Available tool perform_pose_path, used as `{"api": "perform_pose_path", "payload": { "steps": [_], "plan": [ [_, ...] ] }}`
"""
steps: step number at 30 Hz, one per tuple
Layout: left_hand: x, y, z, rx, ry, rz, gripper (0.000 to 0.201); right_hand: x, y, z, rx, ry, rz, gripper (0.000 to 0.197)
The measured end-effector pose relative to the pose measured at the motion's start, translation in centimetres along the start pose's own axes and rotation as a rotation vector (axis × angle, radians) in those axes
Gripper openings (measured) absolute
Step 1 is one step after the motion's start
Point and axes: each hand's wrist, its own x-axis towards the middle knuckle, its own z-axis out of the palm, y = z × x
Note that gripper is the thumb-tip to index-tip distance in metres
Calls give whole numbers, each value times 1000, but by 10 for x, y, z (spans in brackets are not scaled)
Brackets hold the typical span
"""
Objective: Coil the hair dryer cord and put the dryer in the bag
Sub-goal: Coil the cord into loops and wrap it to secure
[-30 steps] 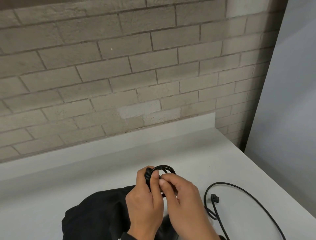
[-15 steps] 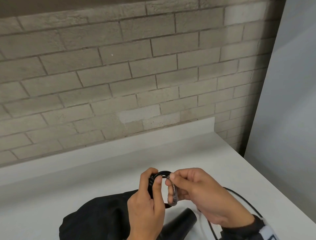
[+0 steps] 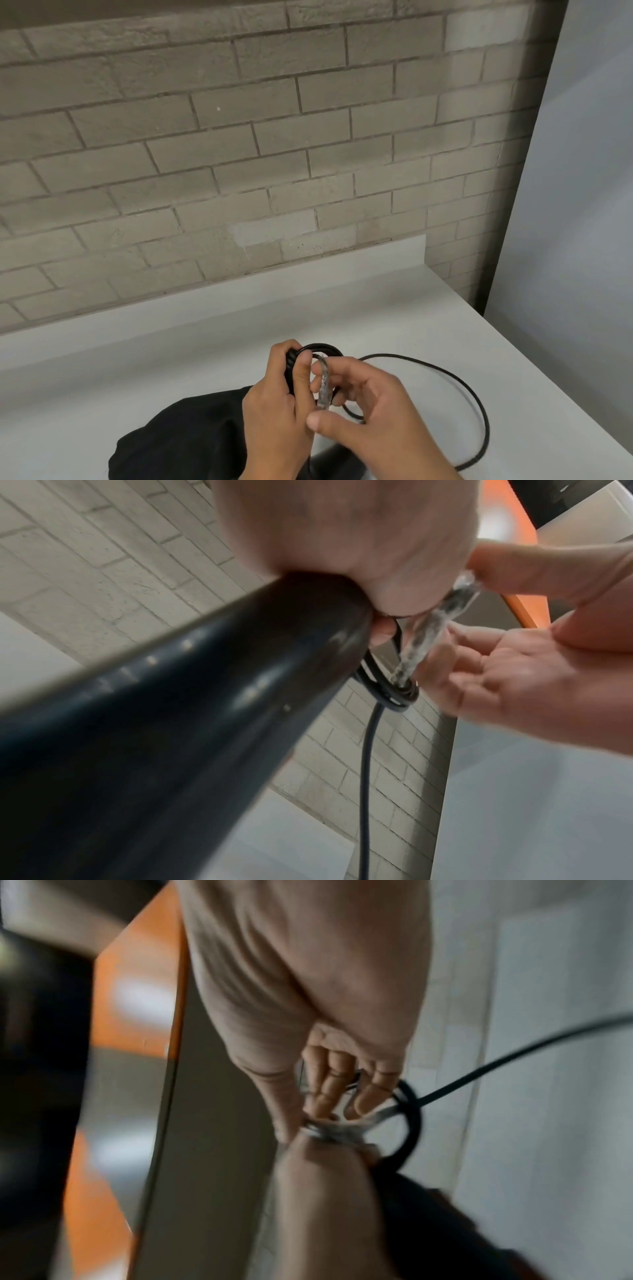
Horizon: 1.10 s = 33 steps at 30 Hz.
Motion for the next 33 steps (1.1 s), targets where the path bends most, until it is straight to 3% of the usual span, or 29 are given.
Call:
{"api": "perform_pose_path", "payload": {
  "steps": [5, 10, 13, 17, 20, 22, 25, 28, 31, 33],
  "plan": [
    [2, -2, 1, 17, 9, 25, 23, -7, 32, 2, -281, 37, -263, 38],
    [6, -6, 0, 21, 17, 44, 26, -8, 55, 2, -552, 18, -318, 28],
    [7, -11, 0, 17, 43, 39, 33, -8, 40, -1, -313, 78, -277, 25],
    [8, -12, 2, 38, 74, 54, 27, -9, 18, -19, 357, 82, -19, 61],
    [6, -7, 2, 29, 64, 80, 37, -9, 7, -39, 525, -9, 155, 67],
    [5, -4, 2, 34, 68, 78, 37, -9, 7, -50, 500, -69, 180, 67],
    [8, -6, 0, 36, 77, 62, 28, -11, 14, -53, 374, -138, 80, 62],
    [11, -12, 0, 5, 74, 21, 20, -10, 36, -50, 337, -130, -7, 62],
    [10, -15, 4, -24, 81, 31, 29, -4, 58, -40, 70, -28, -181, 37],
    [9, -13, 7, -6, 73, 77, 36, -2, 76, -32, -111, 8, -237, 32]
  ]
}}
